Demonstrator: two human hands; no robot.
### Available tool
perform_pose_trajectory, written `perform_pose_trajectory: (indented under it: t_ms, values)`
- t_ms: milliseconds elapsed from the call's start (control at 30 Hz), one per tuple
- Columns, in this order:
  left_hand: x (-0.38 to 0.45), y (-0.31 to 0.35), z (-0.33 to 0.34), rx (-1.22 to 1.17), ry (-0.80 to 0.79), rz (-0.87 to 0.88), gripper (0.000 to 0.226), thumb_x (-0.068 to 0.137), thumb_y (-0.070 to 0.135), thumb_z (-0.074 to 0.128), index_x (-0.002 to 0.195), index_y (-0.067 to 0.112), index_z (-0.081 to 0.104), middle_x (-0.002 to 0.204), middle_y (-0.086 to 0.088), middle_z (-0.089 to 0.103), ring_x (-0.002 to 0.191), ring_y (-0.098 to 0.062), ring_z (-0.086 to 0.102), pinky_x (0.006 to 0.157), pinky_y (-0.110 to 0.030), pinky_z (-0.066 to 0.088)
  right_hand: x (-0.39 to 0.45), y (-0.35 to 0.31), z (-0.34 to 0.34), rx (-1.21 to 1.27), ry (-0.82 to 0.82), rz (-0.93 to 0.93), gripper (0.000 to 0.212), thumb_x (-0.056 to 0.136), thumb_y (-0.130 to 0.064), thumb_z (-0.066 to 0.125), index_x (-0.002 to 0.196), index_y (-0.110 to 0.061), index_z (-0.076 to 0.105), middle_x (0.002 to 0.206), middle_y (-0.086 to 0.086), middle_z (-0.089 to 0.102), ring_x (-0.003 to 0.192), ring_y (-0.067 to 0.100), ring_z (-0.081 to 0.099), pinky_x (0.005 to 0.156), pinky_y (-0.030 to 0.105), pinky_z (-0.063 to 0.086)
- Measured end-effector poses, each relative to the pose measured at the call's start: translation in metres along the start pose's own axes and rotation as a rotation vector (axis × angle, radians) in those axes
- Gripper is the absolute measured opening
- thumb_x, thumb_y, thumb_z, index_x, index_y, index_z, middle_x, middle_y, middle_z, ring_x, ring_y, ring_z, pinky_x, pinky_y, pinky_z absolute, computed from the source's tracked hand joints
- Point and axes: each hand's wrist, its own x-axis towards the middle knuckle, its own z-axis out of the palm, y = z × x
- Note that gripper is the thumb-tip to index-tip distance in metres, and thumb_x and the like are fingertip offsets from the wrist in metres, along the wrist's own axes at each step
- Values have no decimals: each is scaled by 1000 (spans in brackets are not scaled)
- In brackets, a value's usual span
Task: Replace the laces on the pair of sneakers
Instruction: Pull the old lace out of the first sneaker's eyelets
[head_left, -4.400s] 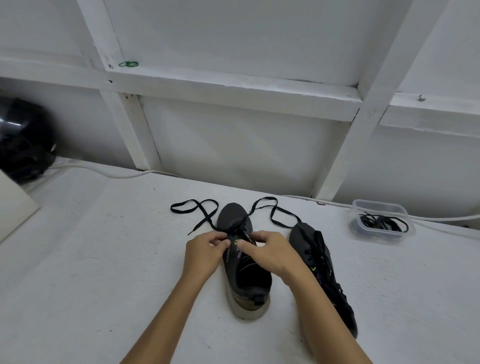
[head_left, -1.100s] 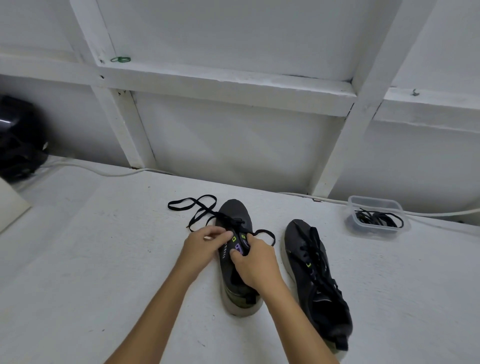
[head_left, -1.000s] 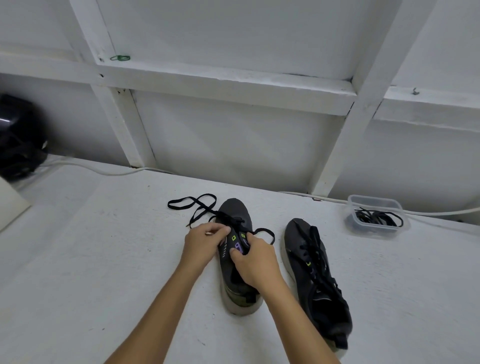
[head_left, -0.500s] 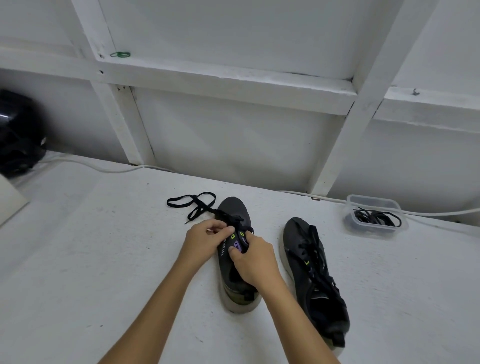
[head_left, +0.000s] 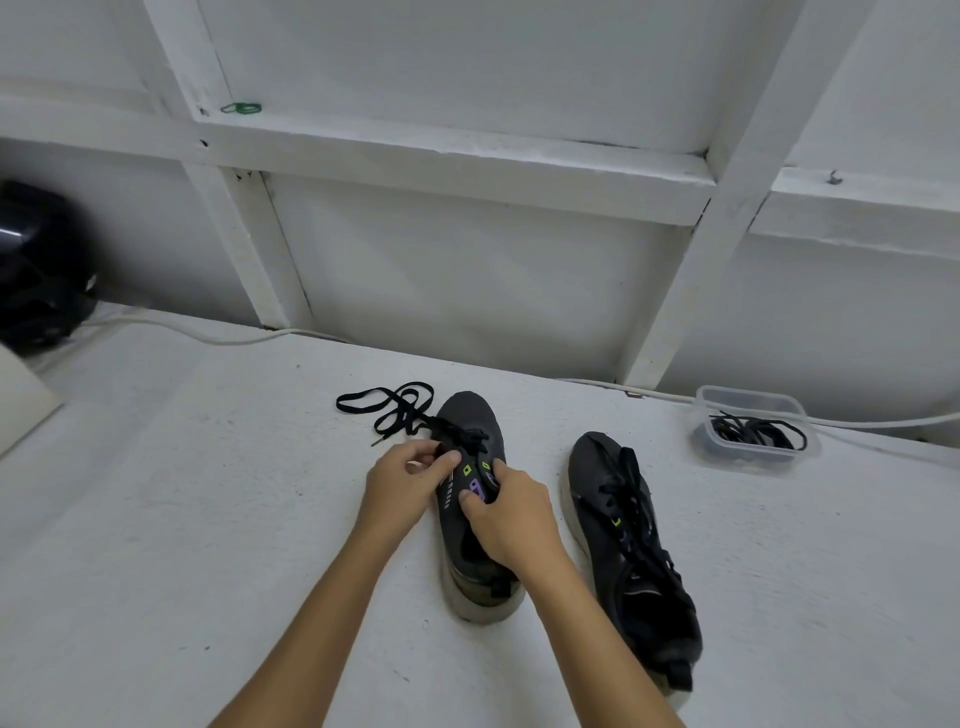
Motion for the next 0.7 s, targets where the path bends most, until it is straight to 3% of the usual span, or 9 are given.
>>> perform_pose_trajectory:
  t_ms: [133,267,333,400,467,500,567,700]
  values:
    - [2,6,-1,113,38,191,9,90,24,73,86,31,67,93,13,65,85,2,61,69,-2,42,0,0,0,-1,0,-3,34,96,-36,61,124,-16,60,114,2,67,102,21,61,77,25,42]
    - [-2,6,-2,2,14,98,8,97,26,62,91,32,61,89,28,66,85,10,61,65,-2,42,0,0,0,20,-8,1,47,96,-41,61,134,-13,58,125,2,66,113,23,60,79,23,41]
    - [-2,3,-3,-10,19,86,8,97,27,61,92,32,61,89,29,65,85,9,61,66,-7,43,2,-2,-4,66,-26,26,52,94,-51,61,128,-11,63,123,3,69,113,24,62,80,25,44]
    - [1,3,-5,-24,-4,78,6,98,27,61,93,32,62,89,20,68,85,4,63,74,-17,49,8,-5,-12,91,-28,36,51,94,-58,57,108,-11,72,104,3,74,98,23,66,80,30,51]
    - [4,4,-7,-37,-28,59,5,98,26,61,95,30,62,90,13,70,87,0,65,81,-26,53,16,-8,-20,37,3,-19,38,100,-44,54,104,-14,76,100,2,75,93,21,67,82,29,52]
    - [5,4,-7,-31,-35,56,5,97,27,61,94,31,62,90,13,70,86,1,65,80,-26,53,20,-9,-23,2,6,-55,28,100,-33,55,108,-17,76,106,0,75,97,19,67,85,26,51]
    - [5,6,-7,-3,-41,66,6,97,27,61,92,31,62,87,15,69,83,4,64,74,-20,48,27,-14,-26,-83,-46,-100,30,95,-18,54,116,-24,75,114,-4,74,106,17,66,92,26,51]
    - [5,6,-7,22,-40,68,6,97,28,61,91,30,61,89,11,70,82,3,64,69,-15,44,42,-20,-27,-194,-156,-102,32,91,-24,59,118,-32,75,117,-6,73,109,18,66,96,32,53]
